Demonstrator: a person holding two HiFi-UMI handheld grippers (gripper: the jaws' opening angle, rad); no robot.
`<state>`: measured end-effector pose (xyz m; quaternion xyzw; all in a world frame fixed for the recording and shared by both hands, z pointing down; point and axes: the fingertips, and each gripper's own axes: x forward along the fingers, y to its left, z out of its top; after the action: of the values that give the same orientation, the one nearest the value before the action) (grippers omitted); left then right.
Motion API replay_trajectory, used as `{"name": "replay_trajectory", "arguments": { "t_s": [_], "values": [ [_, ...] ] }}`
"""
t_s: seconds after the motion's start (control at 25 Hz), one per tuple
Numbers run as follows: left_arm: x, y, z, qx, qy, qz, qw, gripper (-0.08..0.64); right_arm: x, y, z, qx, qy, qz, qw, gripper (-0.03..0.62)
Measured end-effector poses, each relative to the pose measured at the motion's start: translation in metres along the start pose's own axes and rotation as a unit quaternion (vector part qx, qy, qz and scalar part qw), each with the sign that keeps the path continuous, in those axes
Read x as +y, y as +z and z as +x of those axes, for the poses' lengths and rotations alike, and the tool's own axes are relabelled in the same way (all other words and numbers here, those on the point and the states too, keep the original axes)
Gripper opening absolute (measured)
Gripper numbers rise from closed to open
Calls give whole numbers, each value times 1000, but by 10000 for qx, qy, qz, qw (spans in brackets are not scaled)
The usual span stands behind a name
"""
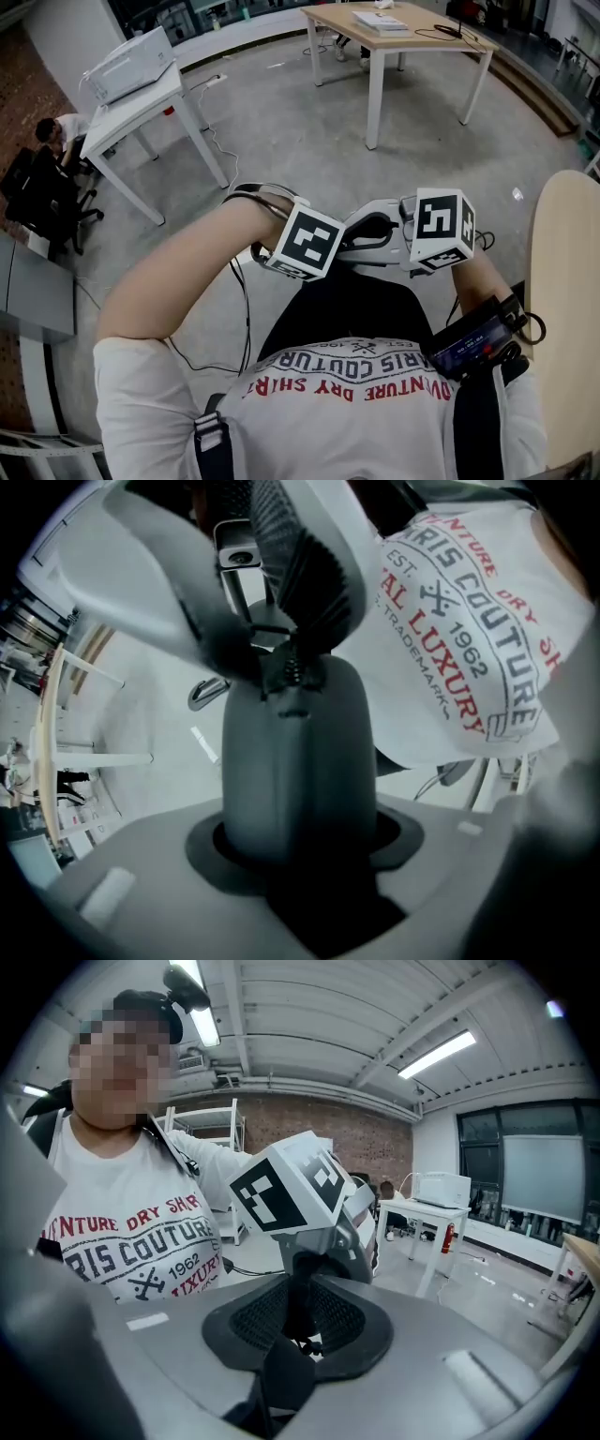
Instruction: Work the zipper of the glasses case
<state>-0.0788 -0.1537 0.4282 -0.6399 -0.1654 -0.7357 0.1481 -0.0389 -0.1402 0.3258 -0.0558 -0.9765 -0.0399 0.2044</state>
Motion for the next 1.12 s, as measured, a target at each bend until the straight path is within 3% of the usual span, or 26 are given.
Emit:
{"name": "replay_trajectory", "arguments": {
  "t_s": [0.4, 0.84, 1.0, 1.12],
  "values": [
    [1, -2, 4, -446, -80, -324, 9984, 245, -1, 0, -8, -181, -134, -45, 9997, 2],
    [-1, 0, -1, -1019, -259, -650, 9923, 245, -10, 1, -18, -466, -465, -47, 9978, 0],
    [4, -3, -7, -1424, -252, -864, 9857, 245, -18, 3, -23, -637, -949, -223, 9932, 2],
    [6, 1, -14, -1796, -347, -1035, 9777, 245, -18, 4, -23, -619, -1121, -452, 9907, 74]
  ]
}}
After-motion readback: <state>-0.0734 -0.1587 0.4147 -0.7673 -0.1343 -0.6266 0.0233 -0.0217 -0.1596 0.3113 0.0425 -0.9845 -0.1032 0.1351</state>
